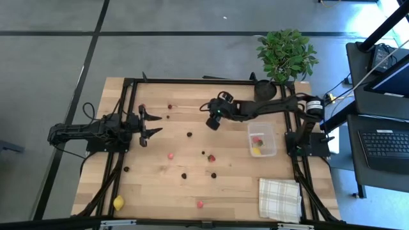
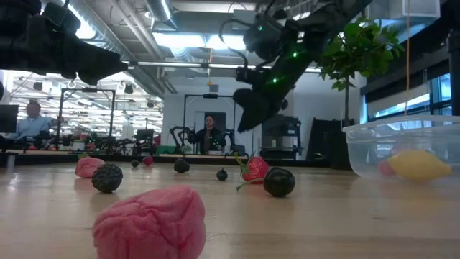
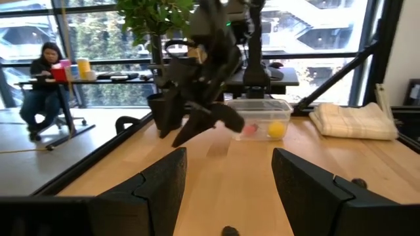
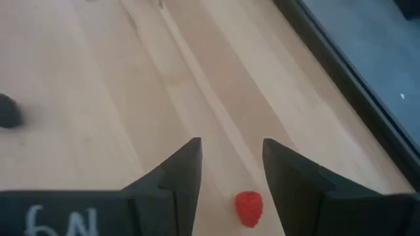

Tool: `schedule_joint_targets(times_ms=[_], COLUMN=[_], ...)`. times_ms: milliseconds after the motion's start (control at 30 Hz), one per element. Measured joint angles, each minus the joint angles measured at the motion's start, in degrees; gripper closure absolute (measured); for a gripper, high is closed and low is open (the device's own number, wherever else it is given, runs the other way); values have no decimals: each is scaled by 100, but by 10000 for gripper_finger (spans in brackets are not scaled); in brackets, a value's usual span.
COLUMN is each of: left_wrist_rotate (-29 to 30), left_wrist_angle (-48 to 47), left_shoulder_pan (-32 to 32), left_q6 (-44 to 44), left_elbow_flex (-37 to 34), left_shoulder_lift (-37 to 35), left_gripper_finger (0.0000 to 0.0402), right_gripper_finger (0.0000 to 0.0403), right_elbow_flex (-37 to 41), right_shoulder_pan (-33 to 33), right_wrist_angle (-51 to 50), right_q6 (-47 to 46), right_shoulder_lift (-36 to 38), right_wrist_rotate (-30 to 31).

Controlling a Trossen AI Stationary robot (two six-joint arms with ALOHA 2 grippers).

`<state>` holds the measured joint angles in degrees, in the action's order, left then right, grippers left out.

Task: Pick and placing Produce into tupperware
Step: Put the raspberry into the transparent bin

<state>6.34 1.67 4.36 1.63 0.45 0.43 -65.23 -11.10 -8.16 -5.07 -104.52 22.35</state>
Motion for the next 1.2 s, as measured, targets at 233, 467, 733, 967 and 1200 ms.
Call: schedule_joint_targets(times_ms=[233, 467, 733, 967, 1200], left_wrist_rotate=[-7, -7, -7, -7, -7], left_wrist_angle=[-5, -6, -8, -8, -8], left_shoulder_pan=[0, 2, 2, 1, 2], left_q6=[2, -4, -9, -13, -13], left_elbow_flex=[0, -1, -1, 0, 0], left_shoulder_lift=[-1, -1, -1, -1, 0], left_gripper_finger=[184, 184, 184, 184, 184], right_gripper_finger=[240, 240, 240, 240, 240], right_elbow_flex=[0, 0, 4, 722, 1220], right_shoulder_pan=[-404, -729, -847, -851, -875], right_wrist_angle=[-27, -63, -441, 495, 1181], right_q6=[-97, -334, -364, -372, -380], right_shoulder_lift=[1, 4, 5, 16, 16], right_wrist_rotate=[-689, -1286, -1305, -1309, -1305])
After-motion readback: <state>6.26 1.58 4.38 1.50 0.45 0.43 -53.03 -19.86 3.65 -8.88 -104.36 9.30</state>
